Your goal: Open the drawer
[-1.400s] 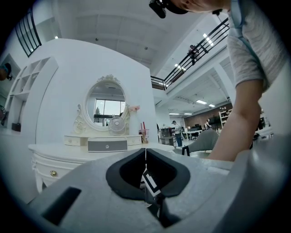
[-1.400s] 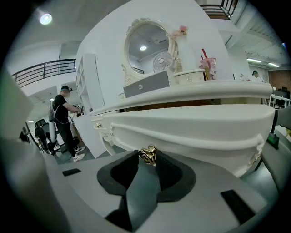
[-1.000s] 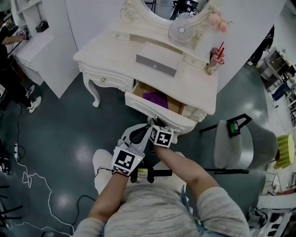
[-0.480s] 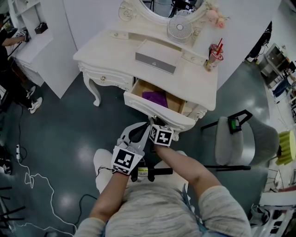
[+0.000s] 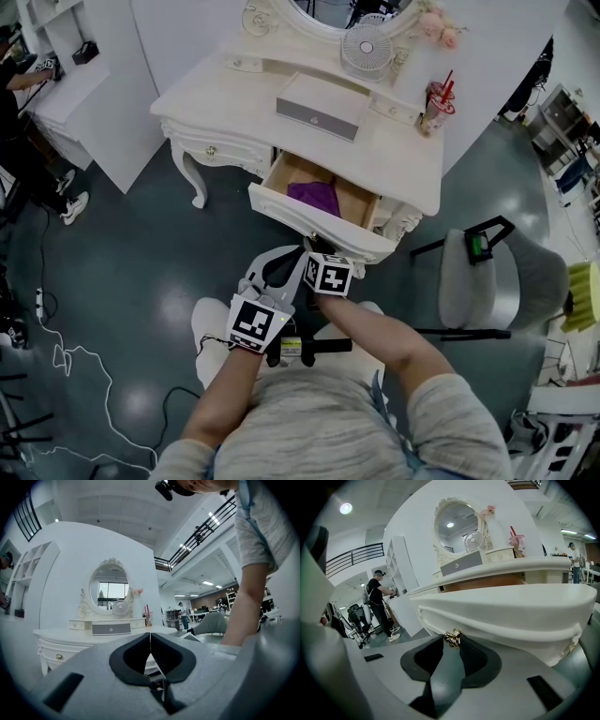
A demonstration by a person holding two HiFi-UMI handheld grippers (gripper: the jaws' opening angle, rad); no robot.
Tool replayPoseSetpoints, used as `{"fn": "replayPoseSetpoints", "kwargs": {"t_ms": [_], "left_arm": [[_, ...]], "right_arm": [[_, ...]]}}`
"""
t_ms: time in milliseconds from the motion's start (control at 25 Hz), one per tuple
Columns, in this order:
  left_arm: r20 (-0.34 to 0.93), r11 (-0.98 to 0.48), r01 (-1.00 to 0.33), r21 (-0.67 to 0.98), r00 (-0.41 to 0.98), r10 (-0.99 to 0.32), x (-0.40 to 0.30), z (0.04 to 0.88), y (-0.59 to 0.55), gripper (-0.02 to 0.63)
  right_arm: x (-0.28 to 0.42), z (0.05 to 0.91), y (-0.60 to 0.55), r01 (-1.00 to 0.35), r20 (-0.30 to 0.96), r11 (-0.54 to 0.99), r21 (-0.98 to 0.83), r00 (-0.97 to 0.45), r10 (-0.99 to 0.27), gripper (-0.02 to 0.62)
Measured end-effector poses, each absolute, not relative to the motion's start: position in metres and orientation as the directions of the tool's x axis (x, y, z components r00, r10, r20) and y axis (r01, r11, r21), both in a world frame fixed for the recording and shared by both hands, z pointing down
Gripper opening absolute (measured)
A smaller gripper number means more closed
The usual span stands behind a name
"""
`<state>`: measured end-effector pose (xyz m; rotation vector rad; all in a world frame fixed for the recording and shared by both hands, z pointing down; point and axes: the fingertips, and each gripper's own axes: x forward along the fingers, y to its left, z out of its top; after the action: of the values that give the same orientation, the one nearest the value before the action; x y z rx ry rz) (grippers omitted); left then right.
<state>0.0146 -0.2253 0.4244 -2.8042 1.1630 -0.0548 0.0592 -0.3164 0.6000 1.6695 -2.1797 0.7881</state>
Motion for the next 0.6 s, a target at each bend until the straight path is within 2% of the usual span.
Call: {"fn": "replayPoseSetpoints", "kwargs": {"t_ms": [600], "left_arm": [[-0.01,-0.697,-0.709,-0.101,0.702,-0.712,0.013,0.425,-0.199,0.015]], "right_arm": [[0.049,0.597,-0.297,-0.949,0.513,0.205,-0.241,-0.304,-0.803,0.106]]}}
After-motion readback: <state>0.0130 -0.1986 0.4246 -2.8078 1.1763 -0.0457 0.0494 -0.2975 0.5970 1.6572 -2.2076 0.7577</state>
